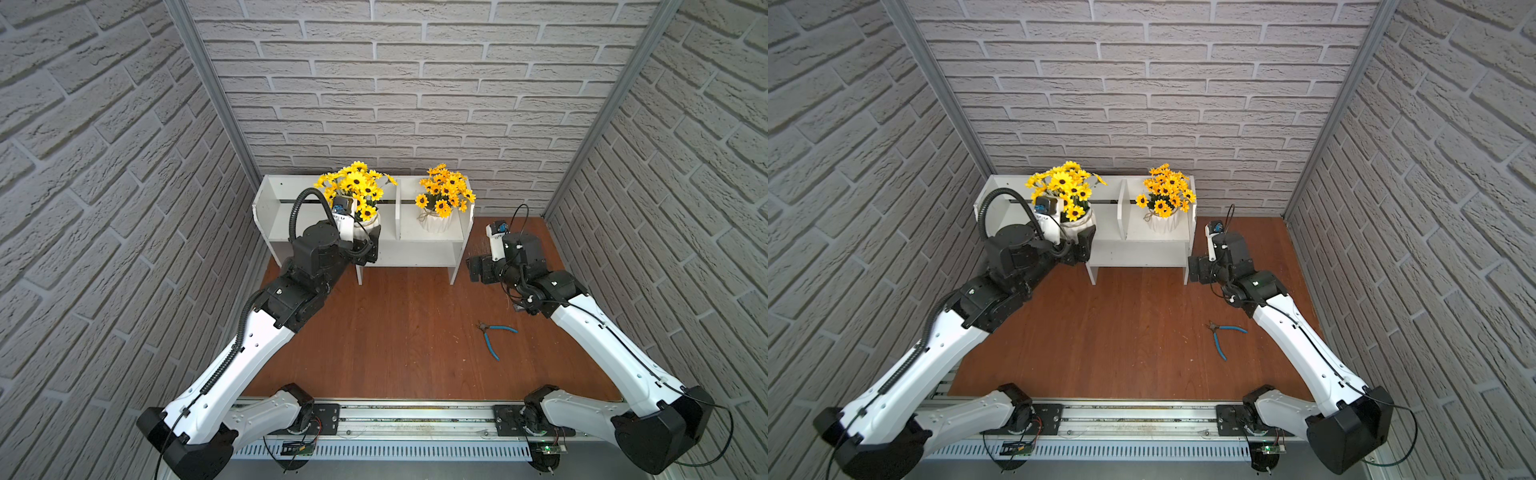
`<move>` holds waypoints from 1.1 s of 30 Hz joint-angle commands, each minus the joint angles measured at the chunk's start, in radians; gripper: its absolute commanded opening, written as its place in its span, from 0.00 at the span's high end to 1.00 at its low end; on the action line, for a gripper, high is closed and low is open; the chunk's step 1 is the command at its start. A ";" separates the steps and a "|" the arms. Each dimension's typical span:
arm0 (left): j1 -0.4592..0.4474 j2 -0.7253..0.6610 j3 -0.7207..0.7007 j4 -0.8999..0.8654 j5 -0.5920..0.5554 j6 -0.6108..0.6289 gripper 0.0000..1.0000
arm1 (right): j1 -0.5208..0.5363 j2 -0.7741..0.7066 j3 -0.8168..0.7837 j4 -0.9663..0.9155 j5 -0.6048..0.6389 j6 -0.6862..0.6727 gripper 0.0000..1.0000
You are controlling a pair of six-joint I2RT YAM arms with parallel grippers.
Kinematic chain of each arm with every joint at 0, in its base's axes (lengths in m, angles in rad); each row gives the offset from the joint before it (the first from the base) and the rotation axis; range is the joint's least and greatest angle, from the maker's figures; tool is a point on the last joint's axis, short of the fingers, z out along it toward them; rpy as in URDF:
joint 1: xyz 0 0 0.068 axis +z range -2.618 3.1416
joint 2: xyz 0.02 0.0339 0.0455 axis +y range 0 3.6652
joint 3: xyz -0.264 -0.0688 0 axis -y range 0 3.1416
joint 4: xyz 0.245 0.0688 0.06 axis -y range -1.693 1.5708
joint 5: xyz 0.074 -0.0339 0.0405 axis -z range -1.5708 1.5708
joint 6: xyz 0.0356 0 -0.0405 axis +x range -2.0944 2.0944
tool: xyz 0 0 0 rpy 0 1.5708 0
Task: Take the sunflower pots off the shelves
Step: Place the sunflower pot at the center of the board.
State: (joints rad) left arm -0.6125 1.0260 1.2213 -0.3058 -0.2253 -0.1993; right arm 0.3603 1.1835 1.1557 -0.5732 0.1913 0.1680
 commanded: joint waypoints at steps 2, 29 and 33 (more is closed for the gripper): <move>0.002 -0.056 -0.071 0.109 0.160 0.031 0.78 | -0.011 -0.008 -0.006 0.042 0.039 -0.032 0.02; -0.225 0.020 -0.801 0.935 -0.294 0.076 0.78 | -0.087 0.032 -0.099 0.124 -0.004 -0.036 0.02; -0.239 0.097 -0.836 1.033 -0.372 0.058 0.78 | -0.089 0.041 -0.103 0.125 -0.001 -0.039 0.02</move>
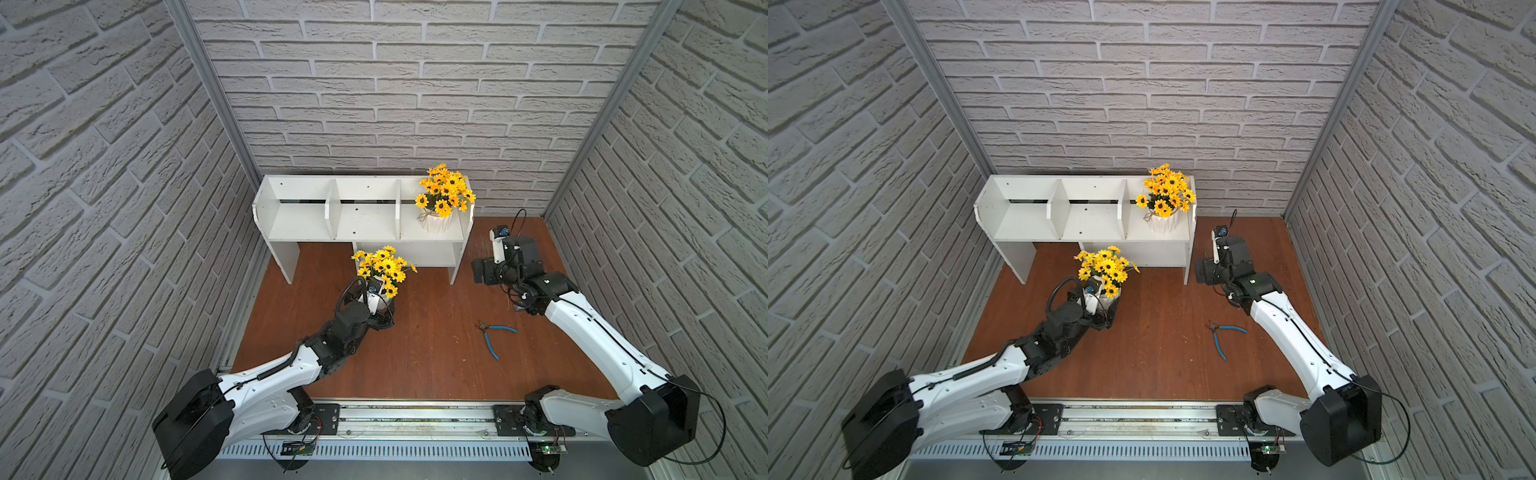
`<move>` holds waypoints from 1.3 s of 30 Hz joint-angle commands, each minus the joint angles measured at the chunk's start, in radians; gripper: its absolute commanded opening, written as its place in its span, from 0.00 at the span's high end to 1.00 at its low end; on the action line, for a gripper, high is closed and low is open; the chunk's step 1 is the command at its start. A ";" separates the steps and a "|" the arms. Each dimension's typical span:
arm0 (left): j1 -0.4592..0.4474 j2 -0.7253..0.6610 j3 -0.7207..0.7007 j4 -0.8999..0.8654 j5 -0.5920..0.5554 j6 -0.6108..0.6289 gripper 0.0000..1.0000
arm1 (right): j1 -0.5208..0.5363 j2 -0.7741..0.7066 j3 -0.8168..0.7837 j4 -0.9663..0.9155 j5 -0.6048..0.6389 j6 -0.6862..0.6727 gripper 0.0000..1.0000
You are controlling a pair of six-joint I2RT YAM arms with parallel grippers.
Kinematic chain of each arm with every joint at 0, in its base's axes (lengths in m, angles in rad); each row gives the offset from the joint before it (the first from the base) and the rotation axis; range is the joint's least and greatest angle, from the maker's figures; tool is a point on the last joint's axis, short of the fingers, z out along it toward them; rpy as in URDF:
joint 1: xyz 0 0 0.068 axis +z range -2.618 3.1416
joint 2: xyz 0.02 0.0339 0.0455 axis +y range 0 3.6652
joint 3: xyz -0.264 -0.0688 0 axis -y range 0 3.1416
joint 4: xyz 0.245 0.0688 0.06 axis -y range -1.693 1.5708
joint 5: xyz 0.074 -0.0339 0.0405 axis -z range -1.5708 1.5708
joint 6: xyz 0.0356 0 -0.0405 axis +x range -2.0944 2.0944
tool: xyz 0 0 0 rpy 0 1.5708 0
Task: Take the sunflower pots off the shelves
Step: Place the sunflower pot at the center of the board.
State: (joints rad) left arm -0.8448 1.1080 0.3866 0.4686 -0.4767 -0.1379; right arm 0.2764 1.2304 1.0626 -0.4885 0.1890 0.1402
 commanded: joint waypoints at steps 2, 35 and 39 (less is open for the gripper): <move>-0.012 0.049 -0.001 0.276 -0.154 -0.009 0.78 | -0.005 -0.006 -0.013 0.044 0.003 -0.012 0.02; -0.085 0.465 0.018 0.317 -0.360 -0.280 0.80 | -0.016 -0.001 -0.015 0.053 -0.001 -0.016 0.02; -0.089 0.485 0.026 0.278 -0.387 -0.339 0.80 | -0.017 -0.002 -0.013 0.053 -0.002 -0.018 0.02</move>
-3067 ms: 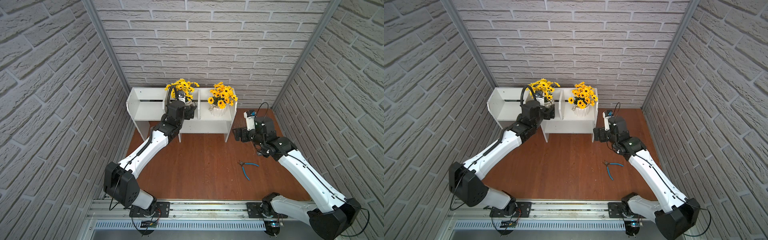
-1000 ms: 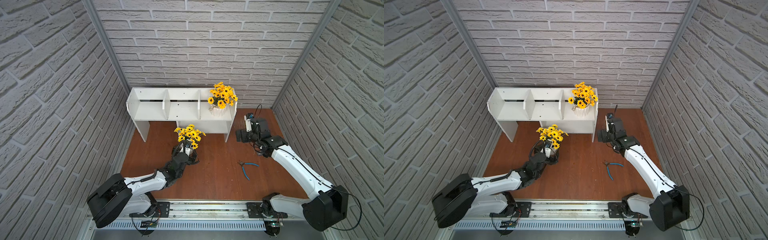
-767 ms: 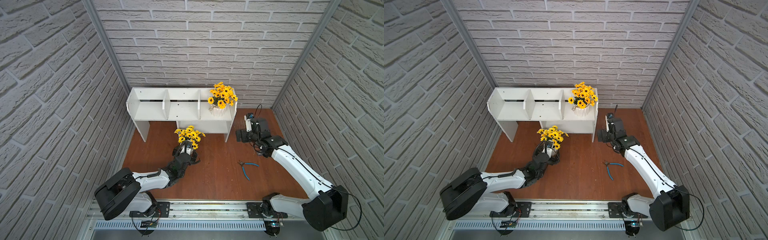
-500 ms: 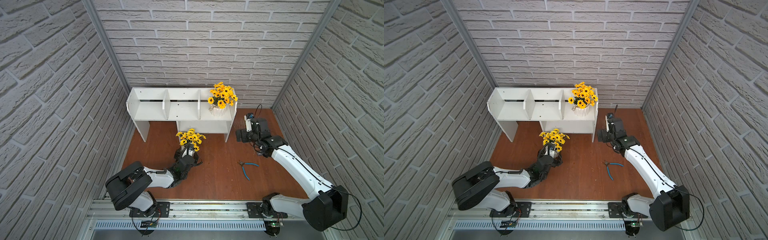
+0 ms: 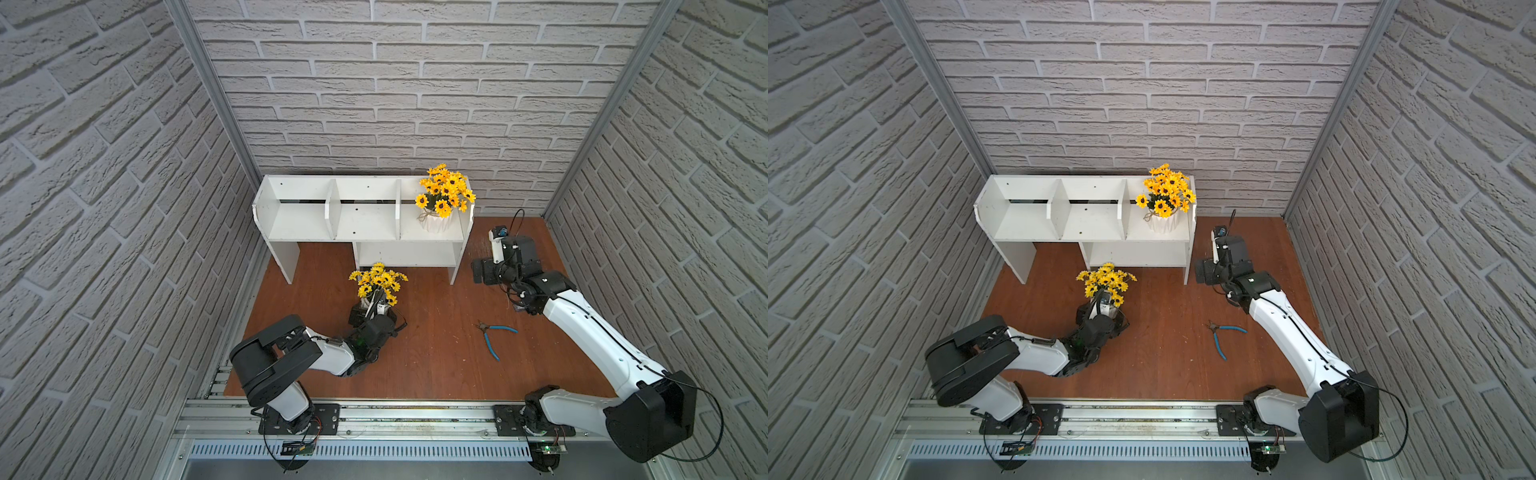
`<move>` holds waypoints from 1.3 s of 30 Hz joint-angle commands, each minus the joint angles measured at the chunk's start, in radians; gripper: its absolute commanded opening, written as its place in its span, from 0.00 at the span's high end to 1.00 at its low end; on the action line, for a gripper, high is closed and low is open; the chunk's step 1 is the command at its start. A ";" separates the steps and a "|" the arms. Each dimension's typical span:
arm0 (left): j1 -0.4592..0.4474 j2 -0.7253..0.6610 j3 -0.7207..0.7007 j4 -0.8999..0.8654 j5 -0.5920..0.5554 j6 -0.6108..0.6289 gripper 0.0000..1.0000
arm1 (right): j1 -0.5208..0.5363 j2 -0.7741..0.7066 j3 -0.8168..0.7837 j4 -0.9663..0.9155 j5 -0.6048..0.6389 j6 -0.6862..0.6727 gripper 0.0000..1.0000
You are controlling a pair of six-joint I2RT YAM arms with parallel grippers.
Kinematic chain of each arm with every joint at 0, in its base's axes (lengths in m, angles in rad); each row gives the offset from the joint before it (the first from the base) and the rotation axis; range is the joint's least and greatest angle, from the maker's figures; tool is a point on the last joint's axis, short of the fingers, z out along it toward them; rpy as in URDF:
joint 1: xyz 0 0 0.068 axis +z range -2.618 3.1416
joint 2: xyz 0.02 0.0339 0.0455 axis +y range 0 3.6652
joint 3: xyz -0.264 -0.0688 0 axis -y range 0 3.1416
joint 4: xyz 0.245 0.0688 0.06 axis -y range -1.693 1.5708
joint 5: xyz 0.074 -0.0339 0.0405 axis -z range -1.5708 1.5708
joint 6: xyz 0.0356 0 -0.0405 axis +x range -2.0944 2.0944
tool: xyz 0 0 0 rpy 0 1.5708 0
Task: Take the sunflower pots off the shelves
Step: Place the sunflower pot at the center of the board.
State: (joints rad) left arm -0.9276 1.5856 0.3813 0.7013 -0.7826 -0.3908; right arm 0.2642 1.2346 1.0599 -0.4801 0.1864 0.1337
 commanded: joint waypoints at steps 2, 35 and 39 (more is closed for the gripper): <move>-0.007 0.008 0.034 0.017 -0.102 -0.122 0.80 | -0.006 -0.008 -0.011 0.044 0.000 -0.012 0.02; -0.064 0.010 0.112 -0.247 -0.172 -0.305 0.02 | -0.015 -0.018 -0.011 0.040 -0.017 -0.008 0.01; -0.105 -0.016 0.178 -0.406 -0.216 -0.348 0.02 | -0.015 -0.021 -0.006 0.031 -0.018 -0.009 0.00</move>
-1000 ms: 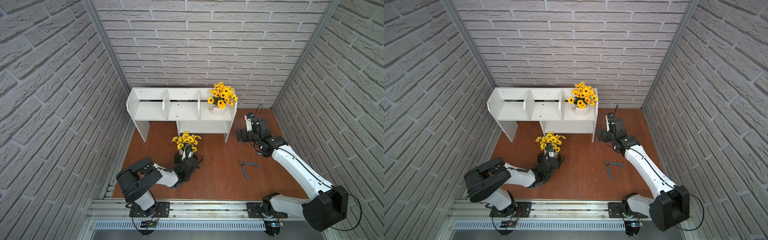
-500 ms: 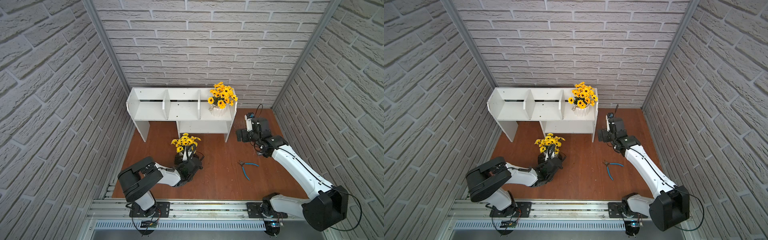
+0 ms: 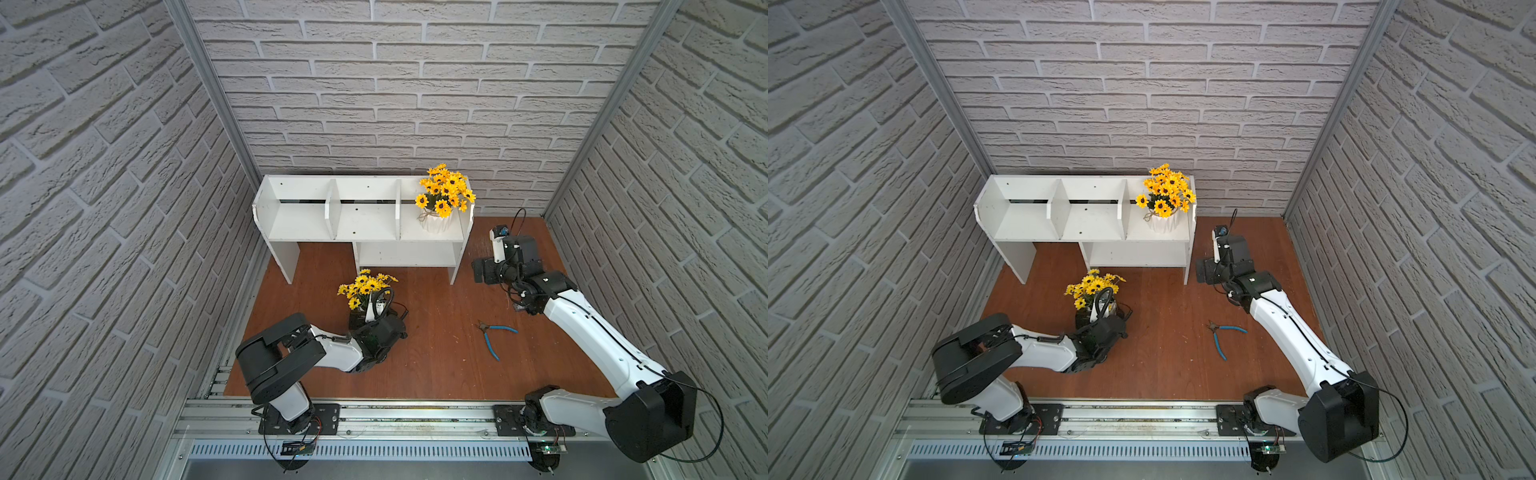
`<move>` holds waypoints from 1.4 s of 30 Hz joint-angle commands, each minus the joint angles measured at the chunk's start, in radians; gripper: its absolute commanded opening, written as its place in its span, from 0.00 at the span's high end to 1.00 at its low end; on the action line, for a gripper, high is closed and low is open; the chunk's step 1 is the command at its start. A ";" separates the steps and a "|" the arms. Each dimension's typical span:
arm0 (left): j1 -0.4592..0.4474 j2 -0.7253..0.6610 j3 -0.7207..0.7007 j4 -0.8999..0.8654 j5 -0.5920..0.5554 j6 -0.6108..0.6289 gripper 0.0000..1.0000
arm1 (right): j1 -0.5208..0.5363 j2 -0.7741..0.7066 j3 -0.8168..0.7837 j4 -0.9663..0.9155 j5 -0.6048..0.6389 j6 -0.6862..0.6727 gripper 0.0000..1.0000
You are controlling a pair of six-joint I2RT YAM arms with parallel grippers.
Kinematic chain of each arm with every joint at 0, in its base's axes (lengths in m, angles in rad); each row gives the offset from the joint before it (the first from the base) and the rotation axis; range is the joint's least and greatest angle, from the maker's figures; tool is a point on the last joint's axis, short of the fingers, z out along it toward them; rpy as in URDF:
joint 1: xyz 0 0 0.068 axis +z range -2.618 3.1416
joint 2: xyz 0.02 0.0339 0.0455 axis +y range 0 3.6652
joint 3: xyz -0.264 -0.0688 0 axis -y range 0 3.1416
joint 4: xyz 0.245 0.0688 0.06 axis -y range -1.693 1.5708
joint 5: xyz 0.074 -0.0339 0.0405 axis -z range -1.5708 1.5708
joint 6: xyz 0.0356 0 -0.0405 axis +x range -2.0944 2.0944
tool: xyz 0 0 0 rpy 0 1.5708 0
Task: Take the sunflower pots off the shelves
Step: Place the sunflower pot at the center of the board.
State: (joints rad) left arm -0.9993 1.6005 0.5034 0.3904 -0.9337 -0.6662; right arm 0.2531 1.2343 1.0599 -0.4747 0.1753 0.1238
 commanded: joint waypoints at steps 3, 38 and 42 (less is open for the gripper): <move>-0.071 -0.049 0.150 -0.289 -0.122 -0.128 0.02 | -0.004 -0.020 -0.006 0.025 -0.003 0.002 0.00; -0.170 -0.244 0.597 -0.891 -0.249 -0.125 0.02 | -0.006 -0.029 0.002 0.027 -0.019 0.003 0.00; -0.127 -0.293 0.614 -0.747 -0.117 0.118 0.02 | -0.006 -0.029 0.002 0.028 -0.023 0.007 0.00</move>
State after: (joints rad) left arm -1.1557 1.3300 1.1137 -0.5308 -1.1419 -0.8219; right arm 0.2520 1.2312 1.0599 -0.4747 0.1596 0.1242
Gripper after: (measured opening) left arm 0.980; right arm 0.997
